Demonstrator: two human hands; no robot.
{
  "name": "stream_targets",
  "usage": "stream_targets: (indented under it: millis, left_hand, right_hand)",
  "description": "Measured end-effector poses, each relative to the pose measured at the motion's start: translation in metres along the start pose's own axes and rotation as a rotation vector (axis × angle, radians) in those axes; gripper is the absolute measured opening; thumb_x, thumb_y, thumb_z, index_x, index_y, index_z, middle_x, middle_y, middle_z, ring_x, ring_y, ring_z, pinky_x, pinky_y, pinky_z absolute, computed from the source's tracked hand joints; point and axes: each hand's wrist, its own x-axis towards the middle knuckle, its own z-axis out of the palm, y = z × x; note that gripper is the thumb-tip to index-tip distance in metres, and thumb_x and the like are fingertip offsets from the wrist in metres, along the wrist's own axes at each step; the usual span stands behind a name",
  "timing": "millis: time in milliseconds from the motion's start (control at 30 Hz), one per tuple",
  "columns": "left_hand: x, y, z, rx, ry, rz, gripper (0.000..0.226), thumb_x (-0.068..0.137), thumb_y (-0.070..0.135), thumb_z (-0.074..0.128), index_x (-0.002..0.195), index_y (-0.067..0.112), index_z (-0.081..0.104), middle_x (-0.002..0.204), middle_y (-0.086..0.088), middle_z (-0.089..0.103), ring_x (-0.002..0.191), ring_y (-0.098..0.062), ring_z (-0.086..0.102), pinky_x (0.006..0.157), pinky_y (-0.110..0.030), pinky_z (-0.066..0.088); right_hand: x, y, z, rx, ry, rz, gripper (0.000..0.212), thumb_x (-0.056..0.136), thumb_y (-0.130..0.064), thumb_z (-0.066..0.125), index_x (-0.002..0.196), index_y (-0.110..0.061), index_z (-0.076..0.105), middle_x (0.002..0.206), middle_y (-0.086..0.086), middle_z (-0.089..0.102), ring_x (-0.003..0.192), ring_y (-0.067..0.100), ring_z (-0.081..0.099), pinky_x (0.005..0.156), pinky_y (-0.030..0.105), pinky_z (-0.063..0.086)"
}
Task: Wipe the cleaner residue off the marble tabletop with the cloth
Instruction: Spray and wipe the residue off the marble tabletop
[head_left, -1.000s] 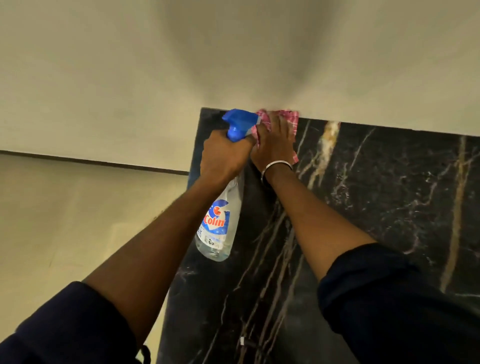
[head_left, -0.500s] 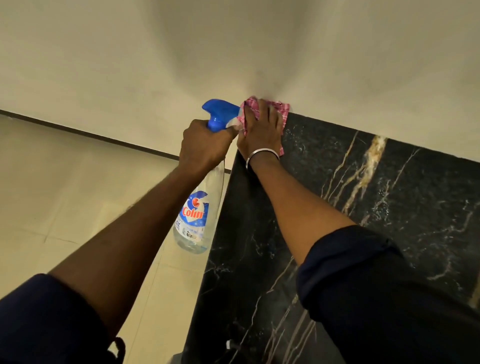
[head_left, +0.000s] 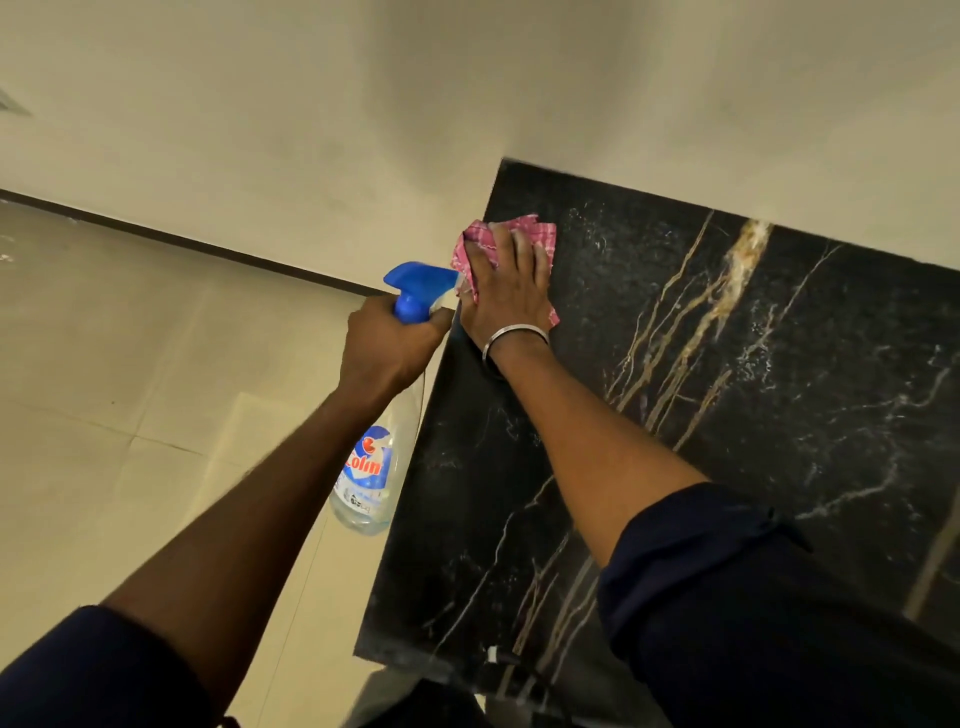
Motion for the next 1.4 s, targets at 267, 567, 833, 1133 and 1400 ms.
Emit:
stream_targets:
  millis: [267, 567, 833, 1133, 1400]
  left_hand:
    - [-0.082, -0.045, -0.031, -0.002, 0.060, -0.026, 0.021, 0.083, 0.029, 0.067, 0.078, 0.010, 0.061, 0.067, -0.015, 0.064, 0.068, -0.034, 0.067, 0.071, -0.040, 0.057]
    - [-0.159, -0.127, -0.062, -0.043, 0.033, 0.010, 0.022, 0.086, 0.027, 0.067, 0.079, 0.008, 0.059, 0.063, -0.014, 0.060, 0.064, -0.035, 0.065, 0.069, -0.038, 0.056]
    - [-0.217, -0.175, -0.088, -0.058, -0.048, 0.048, 0.024, 0.086, 0.032, 0.066, 0.076, 0.011, 0.058, 0.056, -0.002, 0.052, 0.051, -0.014, 0.049, 0.058, -0.024, 0.043]
    - [-0.219, -0.190, -0.089, -0.065, -0.113, 0.071, 0.025, 0.087, 0.036, 0.065, 0.082, 0.011, 0.060, 0.061, -0.004, 0.056, 0.053, -0.014, 0.052, 0.060, -0.024, 0.046]
    - [-0.161, -0.149, -0.069, -0.059, -0.097, 0.079, 0.025, 0.085, 0.035, 0.065, 0.077, 0.013, 0.058, 0.058, -0.001, 0.053, 0.052, -0.012, 0.050, 0.059, -0.025, 0.046]
  right_hand:
    - [-0.122, -0.036, 0.009, 0.007, -0.042, -0.096, 0.062, 0.095, -0.047, 0.041, 0.150, -0.026, 0.023, 0.158, 0.012, 0.020, 0.146, 0.034, 0.012, 0.119, 0.052, 0.005]
    - [-0.244, -0.086, 0.028, 0.018, -0.015, -0.042, 0.056, 0.097, -0.048, 0.040, 0.148, -0.027, 0.030, 0.155, 0.012, 0.029, 0.144, 0.035, 0.022, 0.119, 0.053, 0.011]
    - [-0.372, -0.143, 0.044, 0.089, 0.028, 0.011, 0.049, 0.098, -0.042, 0.042, 0.145, -0.028, 0.038, 0.154, 0.010, 0.033, 0.143, 0.034, 0.025, 0.118, 0.053, 0.015]
    - [-0.377, -0.145, 0.042, 0.084, -0.003, 0.031, 0.050, 0.098, -0.044, 0.035, 0.146, -0.031, 0.032, 0.156, 0.008, 0.029, 0.144, 0.033, 0.023, 0.118, 0.053, 0.015]
    - [-0.269, -0.110, 0.035, 0.004, -0.045, 0.103, 0.059, 0.095, -0.053, 0.017, 0.149, -0.030, 0.027, 0.158, 0.011, 0.022, 0.146, 0.035, 0.016, 0.118, 0.054, 0.012]
